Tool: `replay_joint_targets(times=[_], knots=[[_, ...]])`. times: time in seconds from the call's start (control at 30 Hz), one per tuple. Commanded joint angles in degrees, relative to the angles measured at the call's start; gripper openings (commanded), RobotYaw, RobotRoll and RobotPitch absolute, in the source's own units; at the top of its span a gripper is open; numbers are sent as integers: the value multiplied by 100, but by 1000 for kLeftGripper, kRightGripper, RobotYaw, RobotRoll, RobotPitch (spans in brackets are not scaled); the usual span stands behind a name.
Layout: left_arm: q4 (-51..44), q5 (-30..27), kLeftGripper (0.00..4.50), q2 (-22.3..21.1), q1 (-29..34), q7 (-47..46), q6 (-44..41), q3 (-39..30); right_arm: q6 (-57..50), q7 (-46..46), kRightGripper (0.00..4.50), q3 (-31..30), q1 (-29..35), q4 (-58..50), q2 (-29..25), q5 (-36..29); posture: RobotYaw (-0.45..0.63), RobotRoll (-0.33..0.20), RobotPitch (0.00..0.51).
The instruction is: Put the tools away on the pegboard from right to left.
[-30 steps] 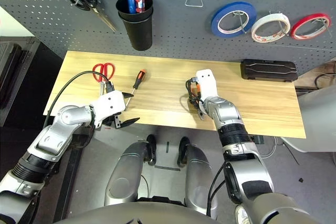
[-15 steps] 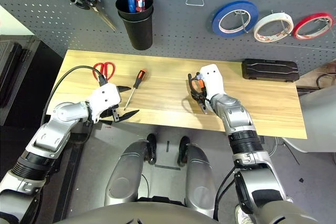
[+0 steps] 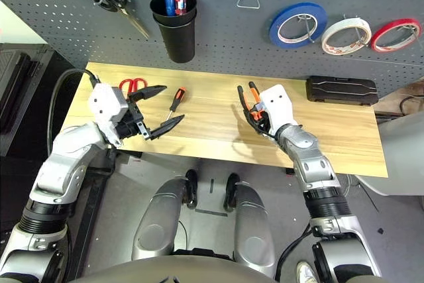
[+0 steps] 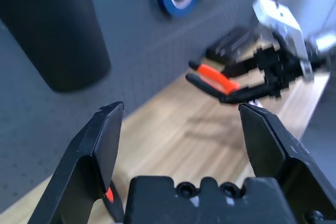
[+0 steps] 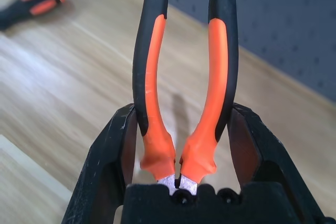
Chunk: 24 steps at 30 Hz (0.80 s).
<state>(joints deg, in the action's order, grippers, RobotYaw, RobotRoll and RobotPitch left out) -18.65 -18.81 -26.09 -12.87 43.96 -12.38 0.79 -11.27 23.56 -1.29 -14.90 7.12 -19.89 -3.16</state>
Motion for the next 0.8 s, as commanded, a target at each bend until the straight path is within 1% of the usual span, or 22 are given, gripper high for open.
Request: replay_joint_targets(times=[0.03, 0.3, 0.47, 0.8], knots=[[-296, -318, 4500, 65, -33, -118, -215, -92, 463, 53, 2782, 119, 119, -322, -96, -17, 252, 0, 224], [-564, -781, 4500, 186, -423, -418, -543, -231, 871, -69, 2782, 87, 38, -611, -98, 58, 238, 0, 218], [-558, -873, 4500, 194, -622, -483, -577, -219, 914, -187, 2782, 123, -36, -747, -48, 64, 229, 0, 214], [-519, -989, 4500, 247, -709, -482, -530, -218, 1024, -550, 2782, 310, -241, -1364, -27, 94, 211, 0, 213]])
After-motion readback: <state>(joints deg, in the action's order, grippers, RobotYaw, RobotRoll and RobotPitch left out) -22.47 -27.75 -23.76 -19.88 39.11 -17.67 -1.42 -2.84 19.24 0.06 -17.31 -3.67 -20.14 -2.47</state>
